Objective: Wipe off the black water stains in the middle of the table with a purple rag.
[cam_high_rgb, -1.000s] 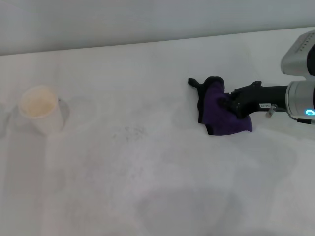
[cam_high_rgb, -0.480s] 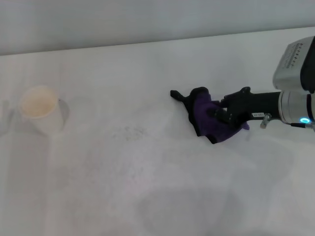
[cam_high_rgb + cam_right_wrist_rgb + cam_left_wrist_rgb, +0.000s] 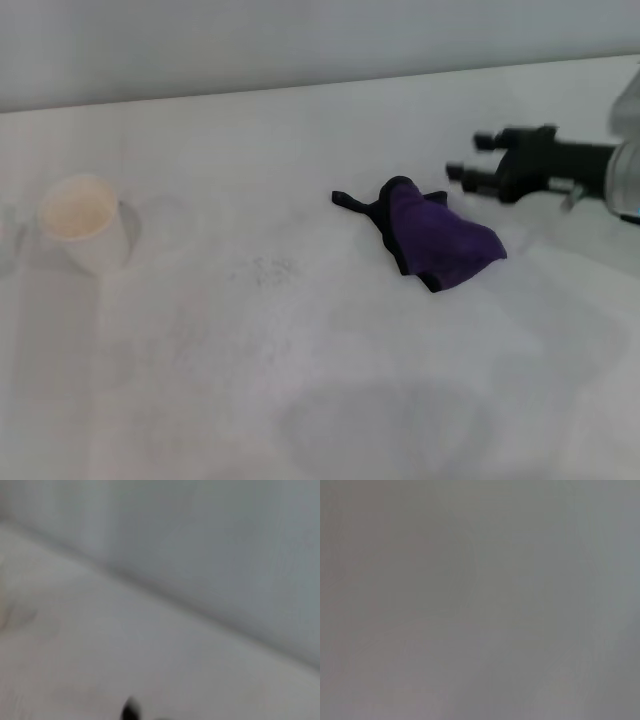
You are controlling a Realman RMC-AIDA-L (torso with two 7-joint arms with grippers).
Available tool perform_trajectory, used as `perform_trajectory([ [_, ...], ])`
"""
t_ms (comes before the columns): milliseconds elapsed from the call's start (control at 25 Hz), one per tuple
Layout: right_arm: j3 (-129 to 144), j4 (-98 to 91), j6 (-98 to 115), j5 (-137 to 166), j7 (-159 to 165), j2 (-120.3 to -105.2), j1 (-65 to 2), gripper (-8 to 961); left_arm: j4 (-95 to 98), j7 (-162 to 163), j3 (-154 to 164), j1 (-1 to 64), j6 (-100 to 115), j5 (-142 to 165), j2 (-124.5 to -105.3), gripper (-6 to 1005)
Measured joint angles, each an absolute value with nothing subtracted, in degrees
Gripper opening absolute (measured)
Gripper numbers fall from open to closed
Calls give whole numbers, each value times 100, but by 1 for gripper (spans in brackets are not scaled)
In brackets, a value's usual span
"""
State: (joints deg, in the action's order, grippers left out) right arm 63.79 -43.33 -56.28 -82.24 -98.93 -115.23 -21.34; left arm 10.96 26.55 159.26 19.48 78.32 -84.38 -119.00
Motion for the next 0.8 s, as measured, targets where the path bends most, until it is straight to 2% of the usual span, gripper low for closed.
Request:
perform_trajectory([
  [200, 5472, -3654, -6605, -10220, -10907, -11509, -2029, 610, 1089, 2655, 15925, 1943, 7833, -8438, -11900, 879],
  [440, 3943, -1938, -7899, -12388, -11872, -11510, -2099, 815, 1081, 2650, 15926, 2002, 7833, -8437, -11900, 880],
  [800, 3212, -395, -6433, -12849, -16161, -11524, -2131, 856, 941, 2651, 15917, 2018, 7801, -8437, -11900, 880],
])
